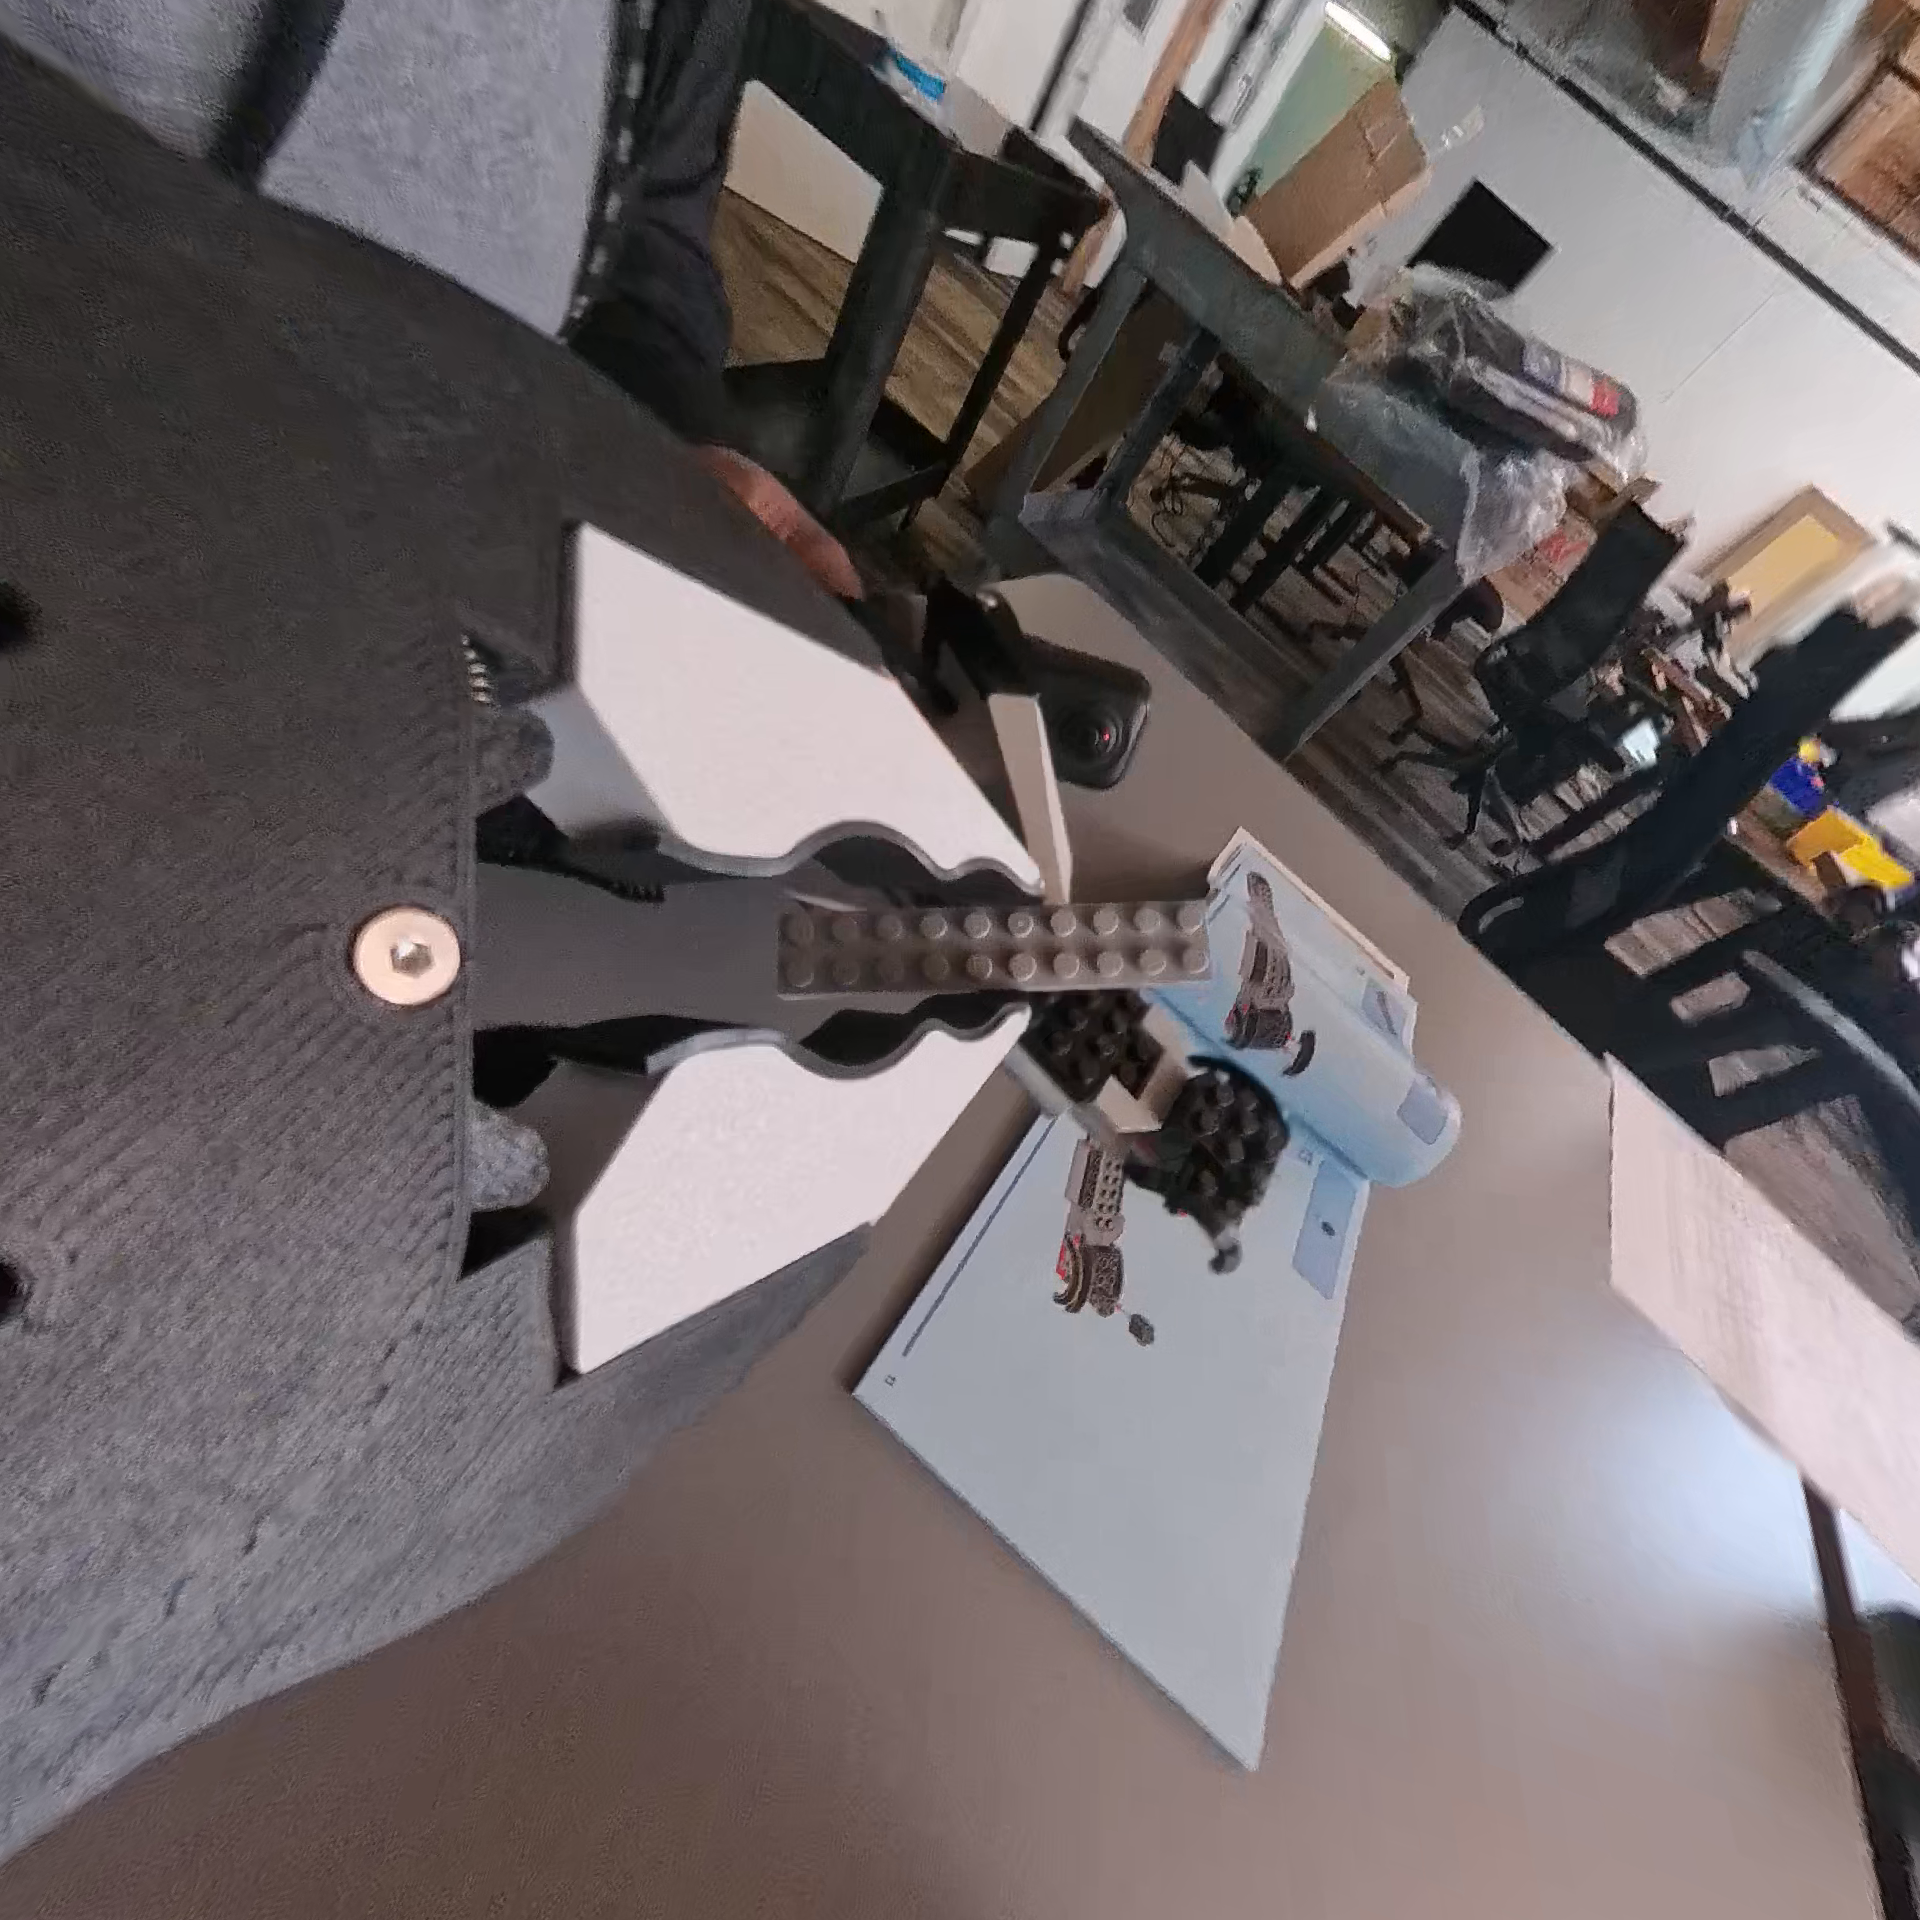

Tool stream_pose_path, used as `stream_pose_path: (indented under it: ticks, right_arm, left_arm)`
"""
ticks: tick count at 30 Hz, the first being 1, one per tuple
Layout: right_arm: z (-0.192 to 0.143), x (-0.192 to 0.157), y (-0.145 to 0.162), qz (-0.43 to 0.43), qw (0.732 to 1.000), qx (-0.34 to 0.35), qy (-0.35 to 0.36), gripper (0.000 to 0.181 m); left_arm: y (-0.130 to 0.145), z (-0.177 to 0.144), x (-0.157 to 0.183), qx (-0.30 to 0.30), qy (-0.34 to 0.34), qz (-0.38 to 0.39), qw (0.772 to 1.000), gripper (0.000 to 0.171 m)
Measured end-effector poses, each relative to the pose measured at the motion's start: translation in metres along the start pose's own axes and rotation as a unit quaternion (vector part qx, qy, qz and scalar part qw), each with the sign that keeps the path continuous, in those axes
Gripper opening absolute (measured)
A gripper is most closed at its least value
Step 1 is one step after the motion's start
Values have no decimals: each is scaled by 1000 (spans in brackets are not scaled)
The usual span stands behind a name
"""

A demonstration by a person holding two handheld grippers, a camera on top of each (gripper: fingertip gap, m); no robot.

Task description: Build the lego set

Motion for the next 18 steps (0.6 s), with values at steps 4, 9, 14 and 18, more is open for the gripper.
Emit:
stream_pose_path:
  ticks: [4, 9, 14, 18]
  right_arm:
    - [-9, 1, -10, -106, 993, -38, -33, 18]
    - [-25, 7, -16, -353, 925, -103, -94, 19]
    - [-35, 11, -27, -473, 848, -148, -190, 19]
    - [-38, 3, -33, -525, 790, -186, -258, 19]
  left_arm:
    - [-2, -1, -2, -5, 10, -24, 1000, 20]
    - [-1, 1, -3, -73, 11, -31, 997, 20]
    - [9, 5, -2, -164, 12, -29, 986, 19]
    - [21, 7, -3, -226, 7, -29, 974, 17]
Point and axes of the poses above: each gripper's, where its closed fingertips meet, z out along the fingers, y out of its underside, x = y × z across the jaws, the point moved 7 cm from there along -z, back along the fingers, and after that the axes turned 7 degrees about z, right-handed, at the moved point
